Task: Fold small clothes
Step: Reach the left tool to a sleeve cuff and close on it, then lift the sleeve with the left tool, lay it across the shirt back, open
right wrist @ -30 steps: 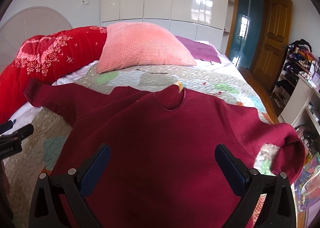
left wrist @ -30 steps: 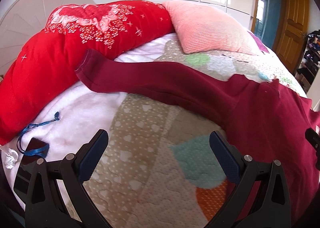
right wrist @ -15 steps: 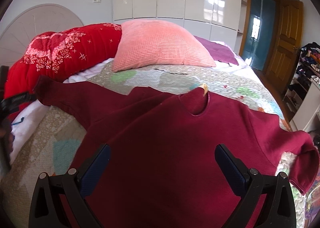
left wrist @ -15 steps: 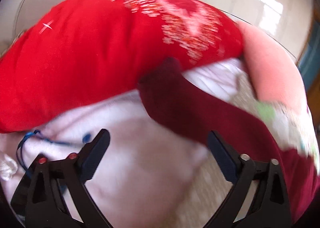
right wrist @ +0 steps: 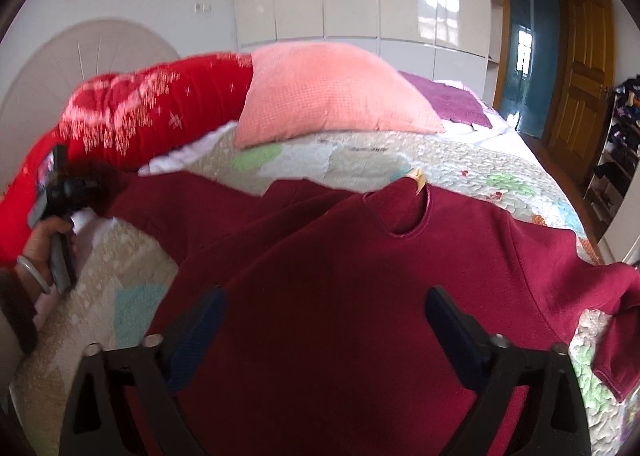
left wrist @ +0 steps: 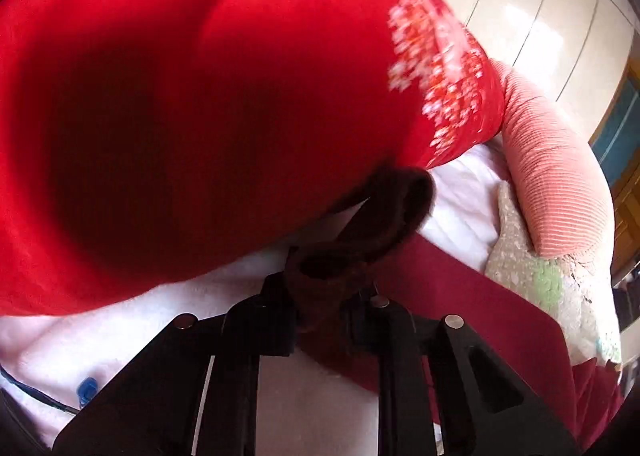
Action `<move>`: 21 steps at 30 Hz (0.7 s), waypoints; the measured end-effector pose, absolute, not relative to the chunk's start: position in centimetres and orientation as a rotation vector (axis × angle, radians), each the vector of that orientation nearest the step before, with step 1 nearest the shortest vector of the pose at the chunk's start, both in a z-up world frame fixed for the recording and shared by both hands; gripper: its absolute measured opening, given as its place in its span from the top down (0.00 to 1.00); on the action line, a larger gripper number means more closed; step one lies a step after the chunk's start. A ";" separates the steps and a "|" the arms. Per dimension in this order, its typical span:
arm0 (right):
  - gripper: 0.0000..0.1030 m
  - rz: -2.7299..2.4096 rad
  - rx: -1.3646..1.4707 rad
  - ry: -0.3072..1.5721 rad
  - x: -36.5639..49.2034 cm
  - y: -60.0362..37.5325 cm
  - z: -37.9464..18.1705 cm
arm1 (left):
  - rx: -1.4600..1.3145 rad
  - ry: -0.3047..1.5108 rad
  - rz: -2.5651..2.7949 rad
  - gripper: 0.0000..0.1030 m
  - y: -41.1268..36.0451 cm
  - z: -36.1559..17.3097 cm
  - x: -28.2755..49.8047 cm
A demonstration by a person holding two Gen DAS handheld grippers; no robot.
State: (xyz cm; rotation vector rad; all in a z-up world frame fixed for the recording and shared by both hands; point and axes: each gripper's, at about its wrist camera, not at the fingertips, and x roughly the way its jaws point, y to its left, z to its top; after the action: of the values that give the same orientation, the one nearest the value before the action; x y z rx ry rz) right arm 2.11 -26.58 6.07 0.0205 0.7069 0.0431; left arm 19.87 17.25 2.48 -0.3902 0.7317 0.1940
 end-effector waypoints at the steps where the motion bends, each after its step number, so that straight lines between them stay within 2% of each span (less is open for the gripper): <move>1: 0.13 0.047 0.044 0.695 1.9 -27.2 6.3 | -0.374 0.722 0.184 0.90 16.9 3.1 19.6; 7: 0.14 -0.014 0.087 0.692 1.2 -31.0 7.3 | -0.278 0.626 -0.074 0.92 11.0 10.3 15.5; 15: 0.14 -0.090 0.114 0.670 -0.9 -36.1 8.6 | -0.201 0.542 -0.550 0.92 -4.1 21.1 9.3; 18: 0.14 -0.127 0.122 0.655 -1.9 -38.5 9.0 | -0.171 0.570 -0.695 0.92 -11.1 21.5 8.1; 21: 0.14 -0.171 0.130 0.654 -3.0 -41.2 9.1 | -0.138 0.638 -0.791 0.92 -18.3 19.1 7.1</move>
State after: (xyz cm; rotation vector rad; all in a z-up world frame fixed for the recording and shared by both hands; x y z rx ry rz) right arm -2.95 -41.19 9.12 0.1297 0.6537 -0.1713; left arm 7.06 -18.32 19.06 -0.1378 0.6376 -0.7911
